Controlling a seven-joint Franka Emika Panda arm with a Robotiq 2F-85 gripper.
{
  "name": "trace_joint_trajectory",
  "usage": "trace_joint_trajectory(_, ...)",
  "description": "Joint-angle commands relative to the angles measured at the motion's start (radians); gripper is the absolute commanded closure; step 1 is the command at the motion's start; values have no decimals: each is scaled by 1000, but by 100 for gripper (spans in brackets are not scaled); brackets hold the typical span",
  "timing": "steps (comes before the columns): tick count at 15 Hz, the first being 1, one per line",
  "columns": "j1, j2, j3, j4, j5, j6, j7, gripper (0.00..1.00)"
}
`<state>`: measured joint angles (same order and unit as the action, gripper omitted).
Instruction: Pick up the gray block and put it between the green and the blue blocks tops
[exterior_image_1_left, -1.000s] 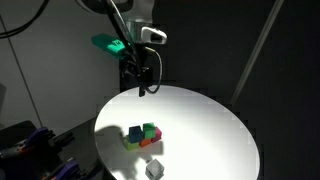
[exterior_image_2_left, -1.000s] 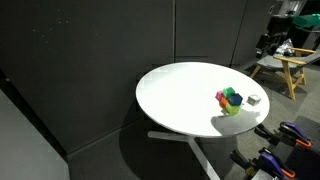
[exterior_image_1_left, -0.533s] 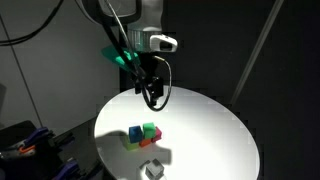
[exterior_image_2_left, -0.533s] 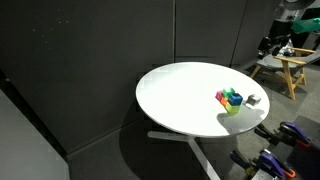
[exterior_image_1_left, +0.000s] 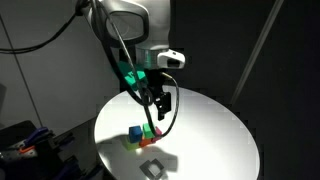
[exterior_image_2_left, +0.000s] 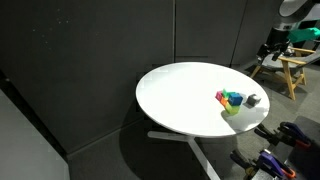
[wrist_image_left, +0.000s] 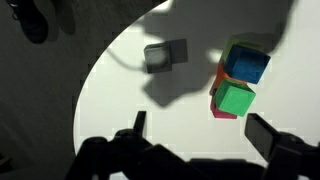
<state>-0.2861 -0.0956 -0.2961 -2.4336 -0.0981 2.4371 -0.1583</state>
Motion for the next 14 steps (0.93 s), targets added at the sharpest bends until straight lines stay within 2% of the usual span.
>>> trace_joint_trajectory(1, -8, 76, -10, 33, 14, 32, 1, 0)
trace_joint_trajectory(9, -24, 224, -25, 66, 11, 92, -7, 0)
trace_joint_trajectory(14, -52, 293, 1, 79, 129, 102, -103, 0)
